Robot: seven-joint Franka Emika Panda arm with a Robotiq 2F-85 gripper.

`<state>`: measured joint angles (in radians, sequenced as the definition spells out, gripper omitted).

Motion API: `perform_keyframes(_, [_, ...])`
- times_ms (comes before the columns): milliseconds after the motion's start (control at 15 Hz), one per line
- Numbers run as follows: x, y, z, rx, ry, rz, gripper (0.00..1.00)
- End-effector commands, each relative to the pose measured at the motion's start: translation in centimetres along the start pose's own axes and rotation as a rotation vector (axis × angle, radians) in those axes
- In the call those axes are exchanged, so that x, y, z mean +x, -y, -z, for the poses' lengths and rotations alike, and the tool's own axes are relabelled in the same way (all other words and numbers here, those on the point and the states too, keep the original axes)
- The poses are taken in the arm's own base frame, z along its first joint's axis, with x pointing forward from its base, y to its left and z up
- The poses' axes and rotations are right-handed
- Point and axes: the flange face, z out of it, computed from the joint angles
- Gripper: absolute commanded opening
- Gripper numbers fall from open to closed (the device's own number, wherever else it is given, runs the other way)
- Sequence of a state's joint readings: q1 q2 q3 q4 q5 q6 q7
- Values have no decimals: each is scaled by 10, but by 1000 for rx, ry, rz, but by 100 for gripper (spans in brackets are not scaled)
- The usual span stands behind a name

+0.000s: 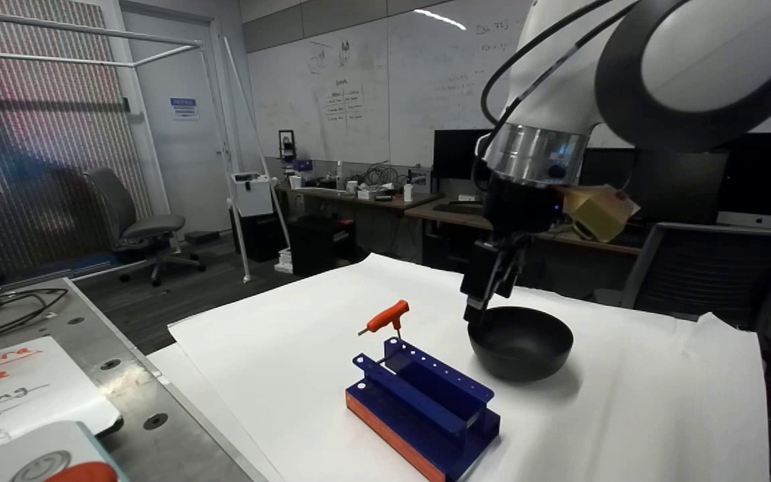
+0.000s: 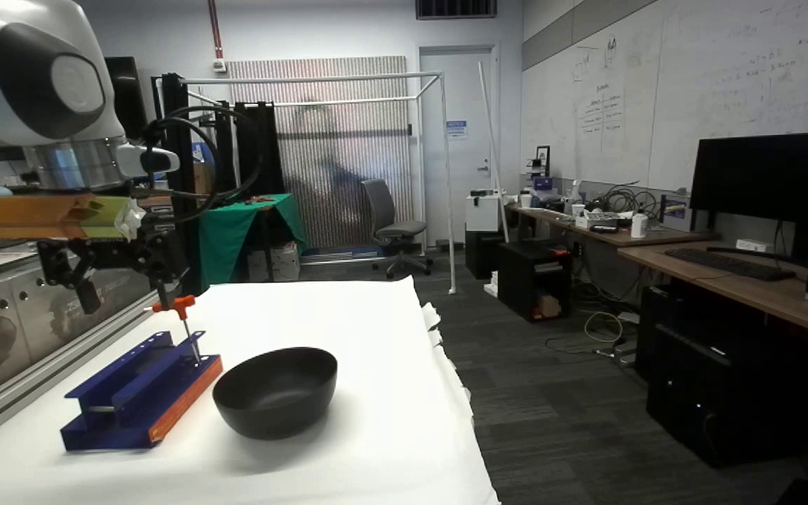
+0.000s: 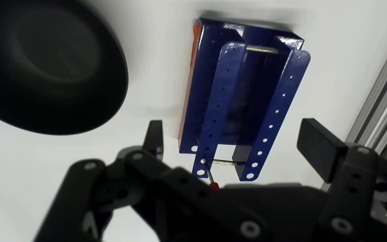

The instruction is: Put the metal object with the orange handle in the black bowl

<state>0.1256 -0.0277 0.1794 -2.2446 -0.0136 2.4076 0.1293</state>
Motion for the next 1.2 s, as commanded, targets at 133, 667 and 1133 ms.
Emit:
perform_keyframes(133, [41, 23, -34, -118, -53, 88, 100])
perform_keyframes(667, [78, 57, -58, -171, 17, 147, 100])
perform_keyframes(1133, [78, 55, -54, -121, 16, 192, 100])
